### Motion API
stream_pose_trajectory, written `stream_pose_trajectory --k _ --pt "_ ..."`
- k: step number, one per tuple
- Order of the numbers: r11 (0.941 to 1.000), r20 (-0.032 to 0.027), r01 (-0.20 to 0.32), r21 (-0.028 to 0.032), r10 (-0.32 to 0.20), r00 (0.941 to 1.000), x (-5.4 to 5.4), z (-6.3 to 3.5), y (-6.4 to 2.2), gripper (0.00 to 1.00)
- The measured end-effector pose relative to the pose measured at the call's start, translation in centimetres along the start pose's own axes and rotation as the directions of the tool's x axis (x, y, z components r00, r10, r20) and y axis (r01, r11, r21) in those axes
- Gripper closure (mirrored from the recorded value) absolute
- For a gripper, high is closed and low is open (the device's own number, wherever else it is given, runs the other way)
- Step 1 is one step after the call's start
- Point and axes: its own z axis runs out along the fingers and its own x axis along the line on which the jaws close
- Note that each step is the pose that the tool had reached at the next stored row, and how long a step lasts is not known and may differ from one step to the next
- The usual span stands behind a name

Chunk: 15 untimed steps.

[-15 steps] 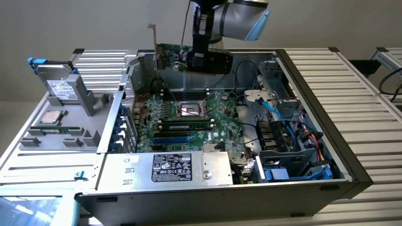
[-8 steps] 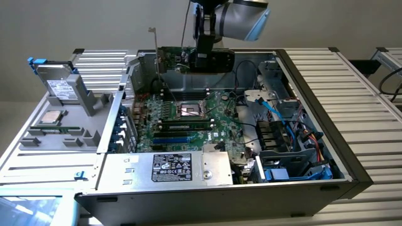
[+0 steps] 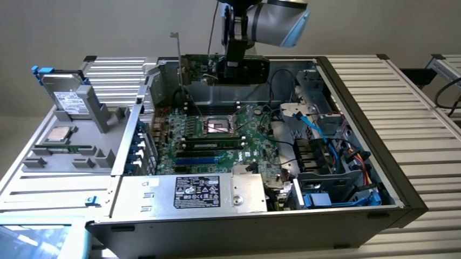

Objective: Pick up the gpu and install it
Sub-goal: 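Insert the gpu into the slot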

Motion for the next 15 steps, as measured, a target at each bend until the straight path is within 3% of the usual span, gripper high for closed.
stream_pose_trajectory --k 1,2,3,4,7,9,15 --pt "1.0 -0.0126 -0.001 0.0034 0.001 0.9999 0.0 0.01 0.0 0.72" --pt "1.0 -0.0182 -0.001 0.0077 0.001 0.9998 0.0 0.05 0.05 0.72" --pt "0.9999 -0.0181 -0.001 0.0125 0.001 0.9998 0.0 0.12 0.23 0.72" --pt "0.9999 -0.0161 -0.001 0.0146 0.001 0.9999 0.0 0.21 0.41 0.72" --pt "0.9999 0.0007 -0.001 0.0156 0.001 1.0 0.2 0.47 0.99 0.72" --pt "0.9998 0.0067 -0.001 0.0204 0.001 1.0 0.3 0.65 1.04 0.72" --pt "0.9997 0.007 -0.001 0.0239 0.001 1.0 0.8 1.09 1.35 0.72"
